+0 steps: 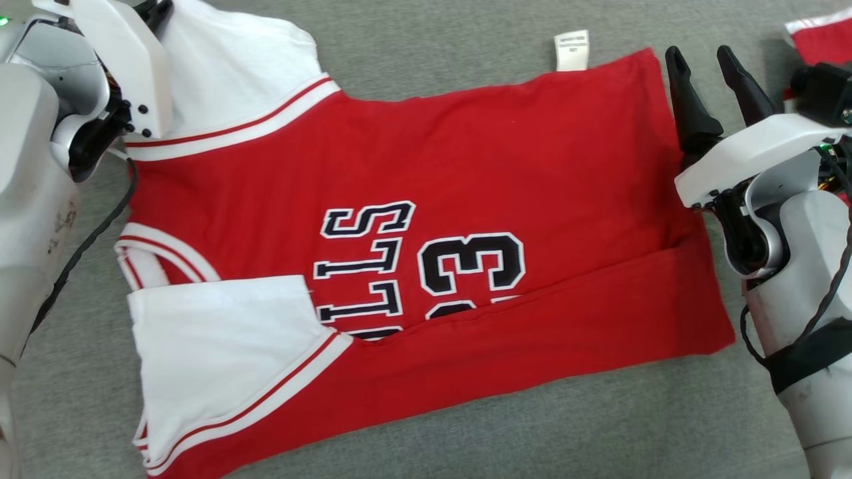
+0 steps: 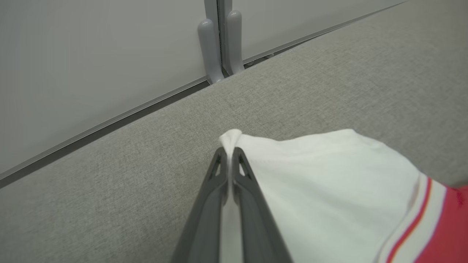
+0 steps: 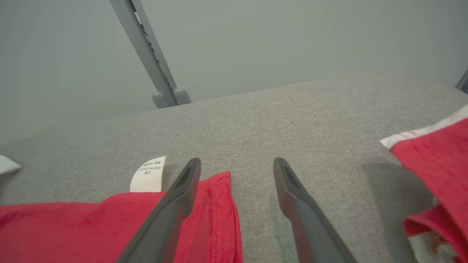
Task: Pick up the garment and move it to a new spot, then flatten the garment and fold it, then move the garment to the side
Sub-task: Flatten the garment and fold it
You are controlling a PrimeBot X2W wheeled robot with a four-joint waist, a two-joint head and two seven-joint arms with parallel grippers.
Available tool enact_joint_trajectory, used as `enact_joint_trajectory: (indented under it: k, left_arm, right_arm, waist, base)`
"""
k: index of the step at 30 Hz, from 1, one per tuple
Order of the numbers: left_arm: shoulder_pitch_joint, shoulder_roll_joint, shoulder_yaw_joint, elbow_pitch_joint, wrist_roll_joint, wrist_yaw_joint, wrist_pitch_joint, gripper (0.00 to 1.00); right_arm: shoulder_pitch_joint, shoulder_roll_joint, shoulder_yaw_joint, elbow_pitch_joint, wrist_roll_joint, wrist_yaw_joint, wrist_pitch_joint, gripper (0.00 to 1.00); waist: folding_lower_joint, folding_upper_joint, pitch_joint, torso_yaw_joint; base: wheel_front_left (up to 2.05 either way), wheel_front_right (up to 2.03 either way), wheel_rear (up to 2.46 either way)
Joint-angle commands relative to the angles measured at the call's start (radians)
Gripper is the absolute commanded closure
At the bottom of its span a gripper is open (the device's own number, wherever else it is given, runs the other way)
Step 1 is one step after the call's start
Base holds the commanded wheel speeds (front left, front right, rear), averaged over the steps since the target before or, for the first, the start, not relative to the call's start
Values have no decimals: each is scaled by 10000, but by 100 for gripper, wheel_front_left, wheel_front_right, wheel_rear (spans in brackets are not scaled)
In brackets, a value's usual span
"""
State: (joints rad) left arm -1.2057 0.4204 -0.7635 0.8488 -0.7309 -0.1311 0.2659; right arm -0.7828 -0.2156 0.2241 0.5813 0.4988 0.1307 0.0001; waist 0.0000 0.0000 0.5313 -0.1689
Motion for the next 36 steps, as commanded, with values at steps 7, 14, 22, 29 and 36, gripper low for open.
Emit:
enact_joint_trajectory:
  k: [7,14,22,29,36]
  left_arm:
    - [239,-1,-634,-579,-373,12,-567,100]
    - [336,-95,-1094,-844,-721,12,-873,100]
    - [232,-135,-1375,-639,-1031,13,-1179,100]
    - [-29,-141,-1254,26,-982,43,-1823,100]
    - [-354,-392,-1025,677,-978,145,-2805,100]
  right_arm:
    - [-633,-695,417,902,533,2,976,0]
    - [-1032,-1224,913,1861,935,2,1649,0]
    - [-1187,-1337,1441,2375,1591,2,1979,100]
    - [-1439,-1525,1696,2499,1903,-9,1280,100]
    - [-1843,-1644,1853,2666,2009,-9,167,100]
  waist:
    - [0,0,-217,851]
    - [0,0,-216,1264]
    - [0,0,-130,1319]
    - [0,0,-96,1289]
    - [0,0,-75,1326]
  base:
    - [0,0,0]
    - [0,0,0]
    - [0,0,0]
    - [0,0,0]
    - [0,0,0]
